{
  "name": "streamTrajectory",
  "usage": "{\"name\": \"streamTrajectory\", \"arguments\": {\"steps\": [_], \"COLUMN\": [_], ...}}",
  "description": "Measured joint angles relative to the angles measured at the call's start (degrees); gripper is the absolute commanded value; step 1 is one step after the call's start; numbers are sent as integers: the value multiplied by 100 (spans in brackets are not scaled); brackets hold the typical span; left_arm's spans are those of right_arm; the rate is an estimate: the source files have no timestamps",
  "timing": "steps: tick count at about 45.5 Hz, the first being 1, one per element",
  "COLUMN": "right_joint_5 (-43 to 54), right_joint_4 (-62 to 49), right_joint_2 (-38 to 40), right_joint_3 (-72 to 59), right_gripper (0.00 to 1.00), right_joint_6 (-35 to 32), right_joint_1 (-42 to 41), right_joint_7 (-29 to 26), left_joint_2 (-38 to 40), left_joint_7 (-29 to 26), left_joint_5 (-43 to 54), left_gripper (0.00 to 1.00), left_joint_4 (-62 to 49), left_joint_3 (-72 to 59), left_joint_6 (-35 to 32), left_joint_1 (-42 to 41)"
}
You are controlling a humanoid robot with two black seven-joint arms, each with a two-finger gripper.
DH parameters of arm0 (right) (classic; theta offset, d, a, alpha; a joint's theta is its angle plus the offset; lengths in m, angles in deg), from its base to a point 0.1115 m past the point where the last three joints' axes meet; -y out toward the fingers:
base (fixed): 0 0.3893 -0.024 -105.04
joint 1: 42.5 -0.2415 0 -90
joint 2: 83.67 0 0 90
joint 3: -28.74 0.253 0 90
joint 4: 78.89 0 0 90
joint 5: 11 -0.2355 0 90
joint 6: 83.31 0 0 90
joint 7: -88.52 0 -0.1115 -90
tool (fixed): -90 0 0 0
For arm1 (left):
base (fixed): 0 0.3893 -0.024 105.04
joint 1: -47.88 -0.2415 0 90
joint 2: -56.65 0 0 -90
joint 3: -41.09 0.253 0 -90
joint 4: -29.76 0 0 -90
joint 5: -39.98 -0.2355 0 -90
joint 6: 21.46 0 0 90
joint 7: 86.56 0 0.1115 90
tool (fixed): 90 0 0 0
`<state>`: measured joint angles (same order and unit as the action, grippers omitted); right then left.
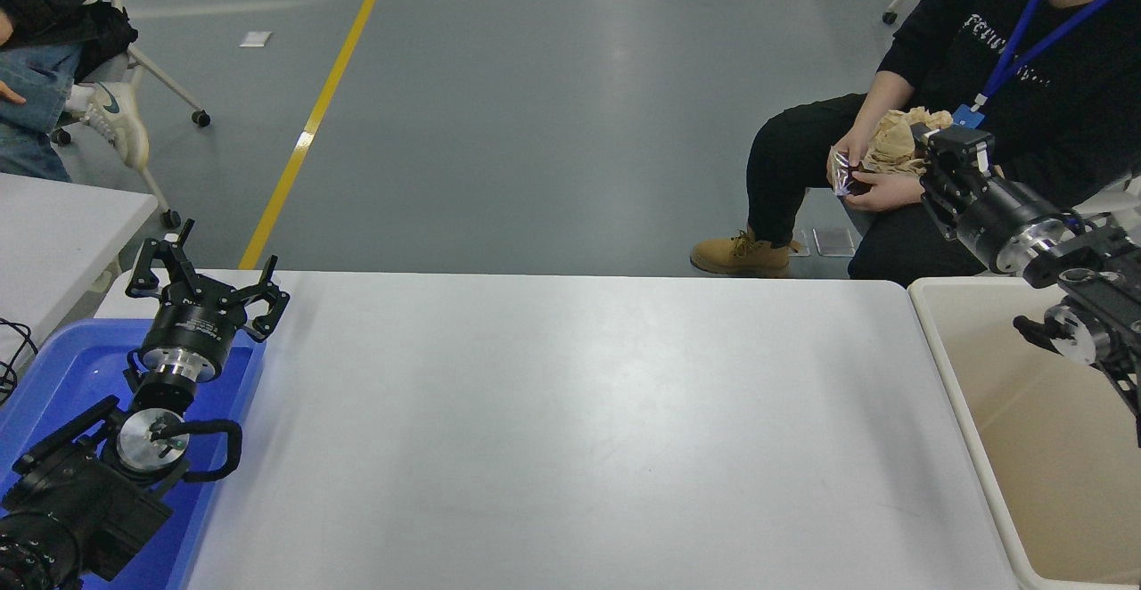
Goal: Clean the table surface
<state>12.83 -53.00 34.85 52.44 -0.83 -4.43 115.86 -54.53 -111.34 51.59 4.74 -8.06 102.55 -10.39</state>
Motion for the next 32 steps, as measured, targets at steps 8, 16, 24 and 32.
{"name": "streamTrajectory", "arguments": {"steps": [8,16,24,32], "right_joint_5": [-456,-783,-939,-1010], "right_joint_4": [-245,-386,-448,-458], "right_joint_2": [-71,-158,-276,-374], "right_joint_3": [474,1183,1968,2595], "right_gripper": [0,0,0,0], "right_joint_6": [-2,-3,23,19], "right_joint_1": [63,218,449,651], "right_joint_7": [-386,-738,-926,-1002], "left_joint_2": [0,0,0,0], "left_joint_7": [0,0,0,0], "left_joint_5": [0,0,0,0], "left_gripper": [100,100,100,100], "left_joint_4": [1,1,3,1], "left_joint_3": [0,-2,-2,-2], "left_joint_6": [0,0,0,-1], "left_joint_1": [0,0,0,0]}}
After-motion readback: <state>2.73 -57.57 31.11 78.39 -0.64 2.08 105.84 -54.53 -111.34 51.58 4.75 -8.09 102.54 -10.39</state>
